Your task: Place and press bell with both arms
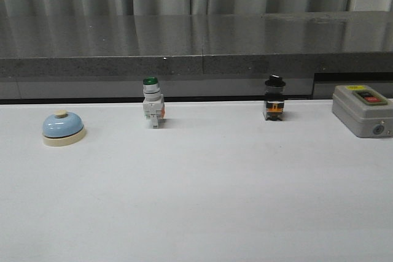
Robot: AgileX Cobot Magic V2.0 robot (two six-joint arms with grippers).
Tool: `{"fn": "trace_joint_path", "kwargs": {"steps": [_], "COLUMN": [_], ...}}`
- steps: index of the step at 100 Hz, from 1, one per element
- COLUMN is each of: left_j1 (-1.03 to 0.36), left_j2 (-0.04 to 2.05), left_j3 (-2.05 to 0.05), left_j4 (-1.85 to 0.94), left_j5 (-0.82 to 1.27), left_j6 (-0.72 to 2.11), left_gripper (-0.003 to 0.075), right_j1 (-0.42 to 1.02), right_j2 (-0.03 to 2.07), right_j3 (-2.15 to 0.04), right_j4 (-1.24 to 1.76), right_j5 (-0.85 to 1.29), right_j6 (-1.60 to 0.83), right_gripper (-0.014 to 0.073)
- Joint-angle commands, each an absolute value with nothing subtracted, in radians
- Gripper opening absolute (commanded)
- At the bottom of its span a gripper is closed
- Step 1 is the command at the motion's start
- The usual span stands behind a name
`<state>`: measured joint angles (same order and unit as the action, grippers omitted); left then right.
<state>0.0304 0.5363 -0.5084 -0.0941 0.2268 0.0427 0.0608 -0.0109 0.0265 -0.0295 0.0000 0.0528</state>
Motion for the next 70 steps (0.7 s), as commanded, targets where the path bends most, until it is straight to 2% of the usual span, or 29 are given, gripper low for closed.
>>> {"fn": "trace_joint_path", "kwargs": {"steps": [1, 6, 22, 40, 70], "left_j1": [0.032, 0.032, 0.03, 0.021, -0.11], "left_j2": [0.605, 0.646, 0.795, 0.982, 1.282], "left_j3": [-0.574, -0.596, -0.678, -0.833, -1.03], "left_j4": [-0.101, -0.101, -0.101, -0.13, -0.145], "left_j5": [0.118, 0.103, 0.124, 0.289, 0.402], "left_j6": [0.034, 0.034, 0.034, 0.034, 0.034], "left_gripper": [0.0665, 0.0693, 0.0692, 0.0692, 0.0692], "right_j1": [0.06, 0.06, 0.06, 0.06, 0.06], "right_j2": [-0.03, -0.03, -0.03, -0.03, -0.03], "right_j3": [0.012, 0.012, 0.012, 0.012, 0.012], "right_j4": [-0.039, -0.039, -0.039, -0.039, -0.039], "right_j5": [-0.087, -0.087, -0.087, -0.087, -0.087], "right_j6": [0.051, 0.051, 0.051, 0.051, 0.051], "right_gripper": [-0.007, -0.007, -0.007, -0.007, -0.007]}}
